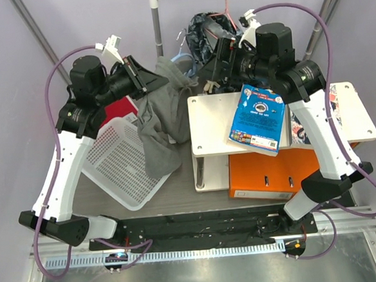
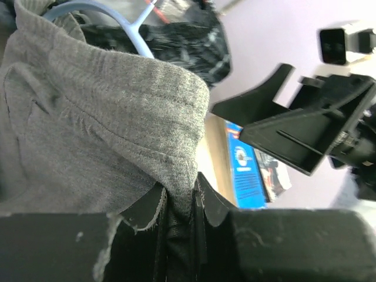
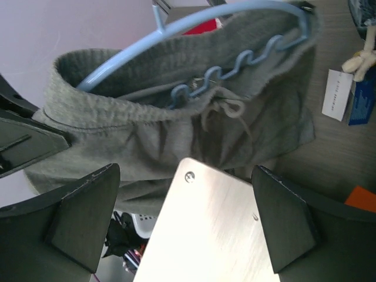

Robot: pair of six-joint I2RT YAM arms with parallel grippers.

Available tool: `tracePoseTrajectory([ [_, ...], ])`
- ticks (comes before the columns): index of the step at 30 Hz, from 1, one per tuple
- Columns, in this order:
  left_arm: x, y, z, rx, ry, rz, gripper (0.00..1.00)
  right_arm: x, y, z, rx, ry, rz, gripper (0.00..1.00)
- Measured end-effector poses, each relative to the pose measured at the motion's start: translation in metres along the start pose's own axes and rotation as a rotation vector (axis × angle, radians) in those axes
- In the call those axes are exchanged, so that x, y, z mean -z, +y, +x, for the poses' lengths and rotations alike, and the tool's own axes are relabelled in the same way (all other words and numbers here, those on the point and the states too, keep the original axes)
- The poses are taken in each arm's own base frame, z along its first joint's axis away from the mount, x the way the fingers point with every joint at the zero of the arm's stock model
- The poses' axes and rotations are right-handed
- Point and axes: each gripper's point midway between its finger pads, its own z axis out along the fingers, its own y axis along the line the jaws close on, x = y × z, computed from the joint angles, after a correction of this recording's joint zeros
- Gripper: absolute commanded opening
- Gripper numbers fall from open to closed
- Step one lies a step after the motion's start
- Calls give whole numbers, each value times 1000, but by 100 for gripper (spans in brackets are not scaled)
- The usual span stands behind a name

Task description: Remove the shorts from the hanger

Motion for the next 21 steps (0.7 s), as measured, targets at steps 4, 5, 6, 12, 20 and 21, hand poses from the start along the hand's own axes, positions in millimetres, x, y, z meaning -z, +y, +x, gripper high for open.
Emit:
tracePoseTrajectory([
  [4,-5,-14,4,41,27,102,0,-4,14,-9,-2,-30,-68,96],
  [5,-6,-18,5,52,35,130,0,-4,19,-12,2,-45,-92,95],
  [6,-6,-21,6,65,41,150,0,-4,22,-14,8,-60,-111,94],
  [12,3,-40,13,124,74,245,0,-9,25,-25,37,-160,-139,79],
  [20,25,-62,17,135,84,322,0,-6,24,-65,46,-335,-97,72],
  [21,27,-64,18,137,85,326,0,-5,26,-68,44,-346,-101,72],
])
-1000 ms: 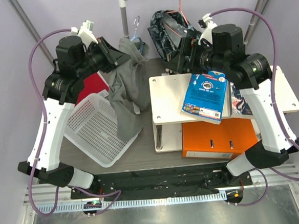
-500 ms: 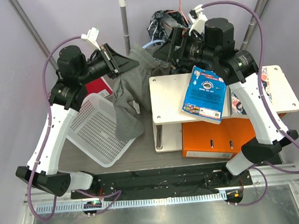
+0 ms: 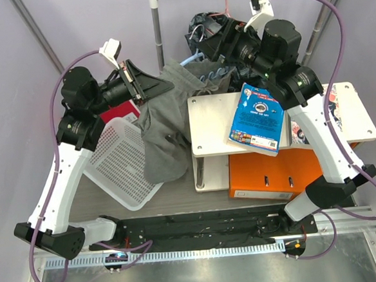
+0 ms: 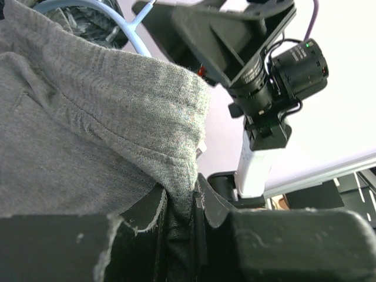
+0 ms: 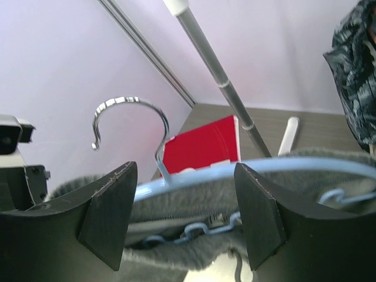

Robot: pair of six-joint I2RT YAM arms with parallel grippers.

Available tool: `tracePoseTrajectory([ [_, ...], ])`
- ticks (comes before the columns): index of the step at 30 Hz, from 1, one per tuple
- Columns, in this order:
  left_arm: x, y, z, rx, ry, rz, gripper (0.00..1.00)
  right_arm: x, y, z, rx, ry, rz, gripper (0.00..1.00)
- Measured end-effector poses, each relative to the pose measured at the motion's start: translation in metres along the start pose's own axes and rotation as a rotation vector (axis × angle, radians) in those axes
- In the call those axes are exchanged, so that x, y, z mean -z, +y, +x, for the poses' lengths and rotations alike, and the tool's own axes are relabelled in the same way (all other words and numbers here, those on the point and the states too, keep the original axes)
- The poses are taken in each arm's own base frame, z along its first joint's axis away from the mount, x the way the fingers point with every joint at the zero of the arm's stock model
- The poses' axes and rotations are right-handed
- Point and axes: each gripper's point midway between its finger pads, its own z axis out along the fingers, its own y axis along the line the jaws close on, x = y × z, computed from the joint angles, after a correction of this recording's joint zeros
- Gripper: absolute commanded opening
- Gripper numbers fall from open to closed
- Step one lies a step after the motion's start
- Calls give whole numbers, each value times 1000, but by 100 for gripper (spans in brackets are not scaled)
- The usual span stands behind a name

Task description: Remove the shorts from the hanger

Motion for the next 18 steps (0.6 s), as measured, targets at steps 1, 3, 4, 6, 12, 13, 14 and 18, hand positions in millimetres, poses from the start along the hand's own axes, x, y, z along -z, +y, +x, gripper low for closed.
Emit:
tracePoseTrajectory([
  [1,1,-2,1,2,2,4,0,-1,3,-4,-2,-12,-8,72],
  [3,2,-4,3,2,8,11,0,-5,7,-10,-1,-28,-24,71],
  [4,2,-4,3,3,10,12,0,-6,8,-10,0,-28,-32,71],
  [6,2,-3,4,6,13,12,0,-9,10,-9,2,-22,-47,69],
  [12,2,-3,5,17,20,16,0,-16,10,1,4,12,-65,66],
  [13,2,-4,5,19,21,17,0,-16,10,2,3,18,-70,65],
  [14,2,-4,6,23,24,19,0,-17,10,3,4,21,-72,65],
  [18,3,-5,7,27,33,23,0,-18,9,9,3,35,-77,62],
])
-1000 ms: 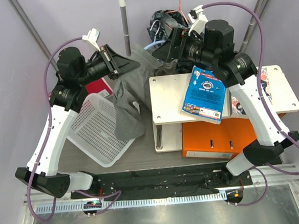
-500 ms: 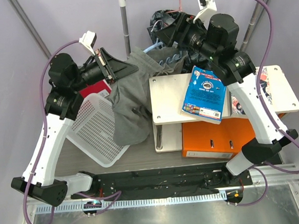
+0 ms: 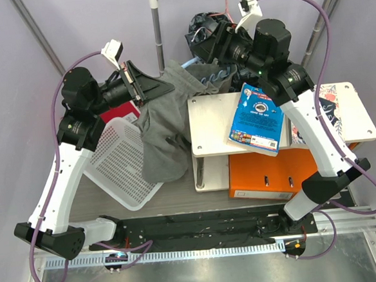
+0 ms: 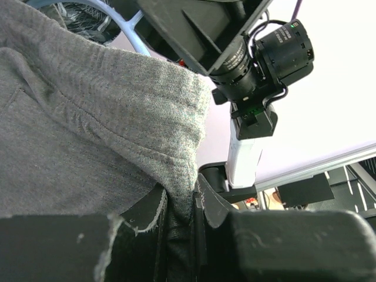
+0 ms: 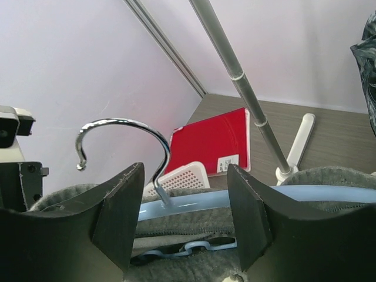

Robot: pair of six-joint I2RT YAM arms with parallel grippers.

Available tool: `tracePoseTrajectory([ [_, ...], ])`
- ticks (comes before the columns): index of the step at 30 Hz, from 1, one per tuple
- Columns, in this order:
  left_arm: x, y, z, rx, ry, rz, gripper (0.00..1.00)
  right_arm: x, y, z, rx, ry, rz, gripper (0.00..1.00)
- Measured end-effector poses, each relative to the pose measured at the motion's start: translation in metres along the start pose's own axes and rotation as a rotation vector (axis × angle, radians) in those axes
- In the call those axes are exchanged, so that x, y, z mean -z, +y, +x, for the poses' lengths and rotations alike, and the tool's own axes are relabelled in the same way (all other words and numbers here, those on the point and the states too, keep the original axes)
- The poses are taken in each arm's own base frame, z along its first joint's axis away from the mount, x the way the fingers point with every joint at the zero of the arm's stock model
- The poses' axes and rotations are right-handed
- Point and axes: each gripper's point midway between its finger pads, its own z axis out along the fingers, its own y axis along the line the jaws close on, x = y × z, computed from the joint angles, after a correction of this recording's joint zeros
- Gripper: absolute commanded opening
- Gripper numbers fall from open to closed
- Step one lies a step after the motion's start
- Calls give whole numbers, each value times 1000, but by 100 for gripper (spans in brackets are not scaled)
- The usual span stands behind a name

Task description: Remove the shorts from the hanger

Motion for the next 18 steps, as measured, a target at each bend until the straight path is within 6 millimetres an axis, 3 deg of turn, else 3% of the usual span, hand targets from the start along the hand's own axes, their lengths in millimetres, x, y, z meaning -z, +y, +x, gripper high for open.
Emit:
tracePoseTrajectory([
  [10,-1,-1,1,4,12,13,0,-3,3,4,24,7,-36,44],
  [16,-2,-1,0,14,12,15,0,-6,6,4,28,2,-62,18],
  [18,-2,0,0,17,13,11,3,-7,8,5,25,2,-76,1],
])
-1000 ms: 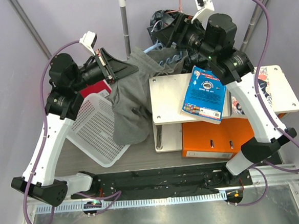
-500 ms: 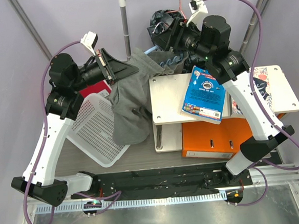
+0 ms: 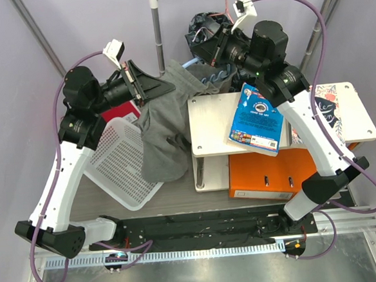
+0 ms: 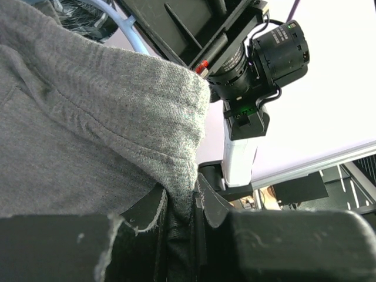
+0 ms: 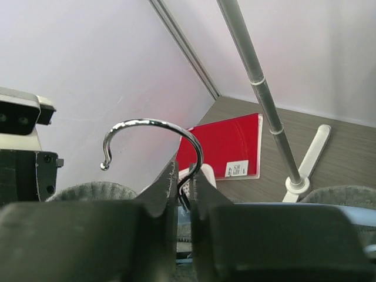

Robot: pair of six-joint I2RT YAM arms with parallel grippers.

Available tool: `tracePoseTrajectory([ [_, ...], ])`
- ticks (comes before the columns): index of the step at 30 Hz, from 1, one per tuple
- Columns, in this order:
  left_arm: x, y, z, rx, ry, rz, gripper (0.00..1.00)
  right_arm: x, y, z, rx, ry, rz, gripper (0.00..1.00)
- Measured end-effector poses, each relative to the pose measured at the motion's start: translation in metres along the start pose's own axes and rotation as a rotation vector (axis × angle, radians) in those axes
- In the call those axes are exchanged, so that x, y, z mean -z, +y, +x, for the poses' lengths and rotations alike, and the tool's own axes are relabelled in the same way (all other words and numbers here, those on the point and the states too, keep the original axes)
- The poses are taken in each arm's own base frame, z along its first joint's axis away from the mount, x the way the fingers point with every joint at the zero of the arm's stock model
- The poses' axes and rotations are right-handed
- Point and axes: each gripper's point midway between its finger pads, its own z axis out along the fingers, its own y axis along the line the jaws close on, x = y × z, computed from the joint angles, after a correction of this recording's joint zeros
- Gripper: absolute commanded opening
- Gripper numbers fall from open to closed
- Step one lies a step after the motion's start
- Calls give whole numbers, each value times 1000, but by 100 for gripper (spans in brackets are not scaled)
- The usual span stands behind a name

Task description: Remove the shorts from the hanger

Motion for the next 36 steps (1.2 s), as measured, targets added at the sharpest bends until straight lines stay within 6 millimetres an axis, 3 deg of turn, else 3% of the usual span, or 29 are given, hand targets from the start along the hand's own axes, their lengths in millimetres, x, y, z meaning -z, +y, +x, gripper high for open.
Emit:
tracePoseTrajectory([
  [1,0,1,0,2,-1,-5,19,-1,0,0,0,-2,-2,1],
  [4,1,7,-2,-13,-19,-42,41,-3,0,4,3,2,-5,1],
  [11,8,13,-11,-63,-71,-146,72,-5,-4,13,15,12,32,1],
  [17,16,1,-27,-141,-125,-217,70,-8,3,20,54,14,49,1],
  [22,21,-26,-53,-252,-213,-218,50,-9,5,25,74,18,63,1],
  [25,15,-33,-65,-280,-230,-205,48,-9,6,27,81,20,71,1],
  [30,-16,-13,-82,-328,-216,-232,49,-10,10,32,94,25,75,1],
  [36,-47,19,-81,-349,-166,-270,56,-11,19,38,109,35,61,1],
])
